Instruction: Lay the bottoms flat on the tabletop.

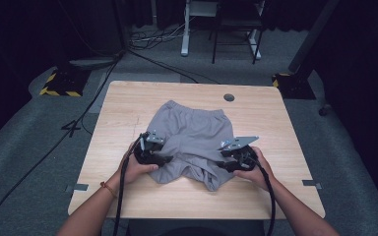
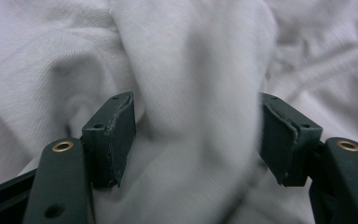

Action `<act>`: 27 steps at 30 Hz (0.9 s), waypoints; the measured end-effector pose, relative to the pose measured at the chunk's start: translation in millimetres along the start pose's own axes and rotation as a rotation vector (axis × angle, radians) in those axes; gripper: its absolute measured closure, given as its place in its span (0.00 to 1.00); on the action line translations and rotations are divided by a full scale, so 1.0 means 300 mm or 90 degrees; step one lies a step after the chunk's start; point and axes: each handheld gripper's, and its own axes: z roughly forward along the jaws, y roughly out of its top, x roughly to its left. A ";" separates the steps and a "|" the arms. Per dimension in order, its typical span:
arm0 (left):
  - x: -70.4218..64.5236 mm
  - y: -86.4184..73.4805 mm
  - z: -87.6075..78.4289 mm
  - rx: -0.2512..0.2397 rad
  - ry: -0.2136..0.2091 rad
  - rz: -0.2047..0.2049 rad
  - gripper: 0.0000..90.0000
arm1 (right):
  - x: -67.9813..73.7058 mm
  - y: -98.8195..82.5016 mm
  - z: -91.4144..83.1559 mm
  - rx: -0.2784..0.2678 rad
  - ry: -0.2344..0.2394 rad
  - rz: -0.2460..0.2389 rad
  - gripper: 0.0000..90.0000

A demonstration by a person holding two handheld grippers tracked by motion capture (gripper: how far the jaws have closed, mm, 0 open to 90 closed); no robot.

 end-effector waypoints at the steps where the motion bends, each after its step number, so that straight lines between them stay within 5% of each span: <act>1: 0.001 0.004 0.008 -0.004 0.003 0.007 0.38 | -0.007 0.003 0.016 0.003 0.001 0.000 0.57; 5: -0.005 0.018 0.041 -0.017 0.017 0.049 0.38 | -0.055 0.007 0.075 0.005 0.012 0.031 0.57; 9: 0.019 0.062 0.074 -0.016 0.018 0.027 0.38 | -0.111 0.011 0.100 0.002 -0.019 0.049 0.57; 21: 0.108 0.242 0.233 -0.018 0.046 0.027 0.36 | -0.342 0.028 0.121 -0.013 -0.129 0.125 0.52; 24: 0.101 0.265 0.228 -0.001 0.061 0.008 0.33 | -0.352 0.031 0.107 -0.006 -0.153 0.127 0.52; 27: 0.055 0.247 0.177 -0.028 0.031 0.042 0.34 | -0.322 0.021 0.052 -0.026 -0.139 0.114 0.54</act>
